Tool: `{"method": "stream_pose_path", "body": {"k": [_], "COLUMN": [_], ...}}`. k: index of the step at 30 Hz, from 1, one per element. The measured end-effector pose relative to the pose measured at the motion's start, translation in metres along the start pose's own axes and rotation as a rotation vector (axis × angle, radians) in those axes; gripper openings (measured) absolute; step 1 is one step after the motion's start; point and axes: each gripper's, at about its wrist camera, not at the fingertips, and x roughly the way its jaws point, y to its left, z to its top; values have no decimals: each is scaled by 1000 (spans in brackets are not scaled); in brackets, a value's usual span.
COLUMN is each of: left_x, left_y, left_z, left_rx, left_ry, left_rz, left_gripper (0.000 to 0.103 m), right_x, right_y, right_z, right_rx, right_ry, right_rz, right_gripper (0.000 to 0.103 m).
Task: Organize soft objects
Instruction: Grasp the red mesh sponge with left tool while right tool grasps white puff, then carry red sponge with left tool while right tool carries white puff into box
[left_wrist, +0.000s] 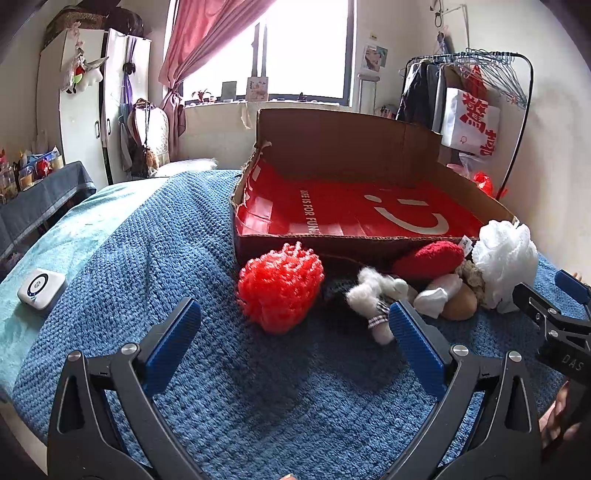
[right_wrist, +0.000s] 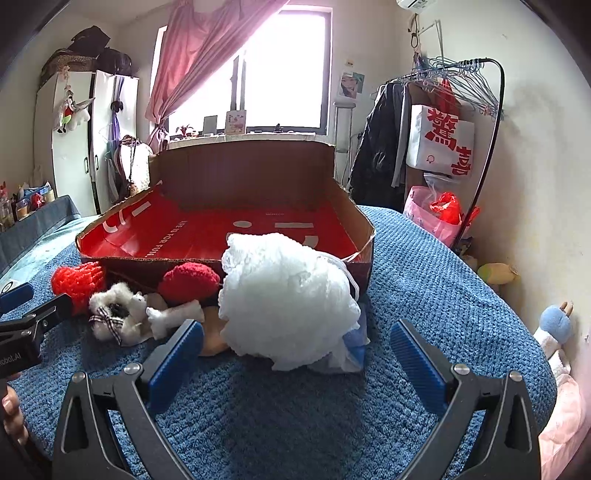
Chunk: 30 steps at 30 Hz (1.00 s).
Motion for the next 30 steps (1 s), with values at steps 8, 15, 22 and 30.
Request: {"method": "stream_pose_path", "body": {"k": [8, 15, 22, 30], "left_x": [27, 55, 59, 35], "left_y": [23, 27, 22, 21], "left_z": [21, 23, 29, 42], "left_rx": [9, 35, 46, 87], "left_ry": [79, 194, 203, 131], "left_rz": [-5, -85, -177, -189], "left_gripper": [103, 96, 43, 43], "right_x": [26, 53, 47, 26], "right_y": [-1, -7, -4, -13], "right_z": [21, 24, 26, 43], "right_rx": [3, 28, 17, 30], "right_ry": [55, 148, 127, 51], "right_rz": [18, 104, 169, 177], "right_gripper": [103, 86, 67, 65]}}
